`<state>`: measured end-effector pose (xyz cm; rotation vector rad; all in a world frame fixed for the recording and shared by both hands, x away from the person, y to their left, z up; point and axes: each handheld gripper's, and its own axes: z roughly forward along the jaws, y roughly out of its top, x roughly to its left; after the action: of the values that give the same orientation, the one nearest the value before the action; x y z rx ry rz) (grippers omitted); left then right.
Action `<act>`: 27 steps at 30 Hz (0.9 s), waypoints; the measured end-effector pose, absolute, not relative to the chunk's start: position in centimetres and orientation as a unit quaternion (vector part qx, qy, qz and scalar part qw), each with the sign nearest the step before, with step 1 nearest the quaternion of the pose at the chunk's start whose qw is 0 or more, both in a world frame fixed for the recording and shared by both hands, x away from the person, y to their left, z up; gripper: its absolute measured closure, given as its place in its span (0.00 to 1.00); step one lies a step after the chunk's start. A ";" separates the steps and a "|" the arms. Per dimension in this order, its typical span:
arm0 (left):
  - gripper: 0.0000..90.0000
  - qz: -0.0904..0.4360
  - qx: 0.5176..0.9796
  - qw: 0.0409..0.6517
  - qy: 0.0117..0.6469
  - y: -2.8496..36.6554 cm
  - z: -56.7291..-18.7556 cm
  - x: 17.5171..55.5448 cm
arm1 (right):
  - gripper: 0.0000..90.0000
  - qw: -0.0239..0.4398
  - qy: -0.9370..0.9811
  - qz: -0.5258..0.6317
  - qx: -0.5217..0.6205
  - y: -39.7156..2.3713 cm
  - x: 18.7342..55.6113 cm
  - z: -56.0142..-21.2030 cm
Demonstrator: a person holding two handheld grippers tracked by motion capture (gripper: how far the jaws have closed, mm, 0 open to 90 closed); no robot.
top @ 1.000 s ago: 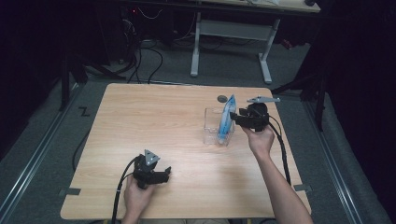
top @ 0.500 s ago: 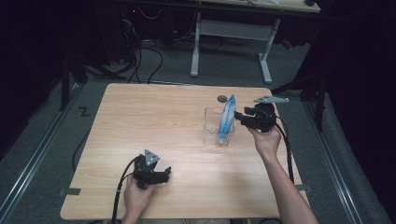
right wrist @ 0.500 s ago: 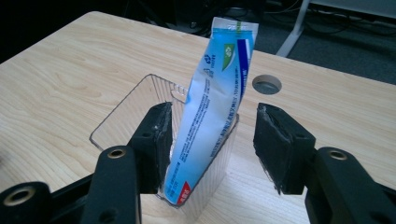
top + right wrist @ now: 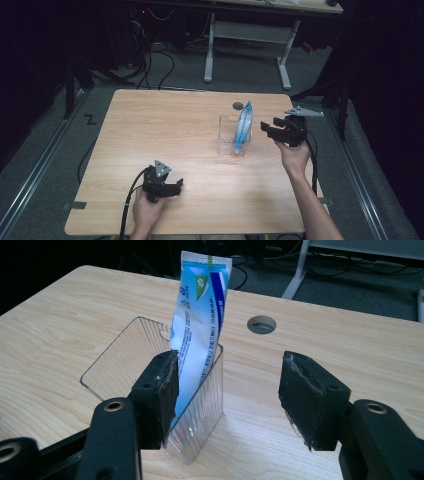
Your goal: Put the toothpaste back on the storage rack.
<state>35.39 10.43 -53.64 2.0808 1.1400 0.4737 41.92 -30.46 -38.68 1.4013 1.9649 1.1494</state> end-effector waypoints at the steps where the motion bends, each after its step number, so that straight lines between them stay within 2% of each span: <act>1: 0.18 0.183 0.805 0.353 0.441 10.4 -53.6 35.4 | 0.46 0.232 0.714 0.419 0.511 -30.6 41.8 -38.6; 27: 0.18 0.183 0.804 0.353 0.441 10.4 -53.6 35.4 | 0.53 0.237 0.700 0.435 0.514 -33.5 38.5 -38.7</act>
<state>35.39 10.43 -53.64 2.0806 1.1404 0.4742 38.54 -33.51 -38.71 1.4081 1.9202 1.1931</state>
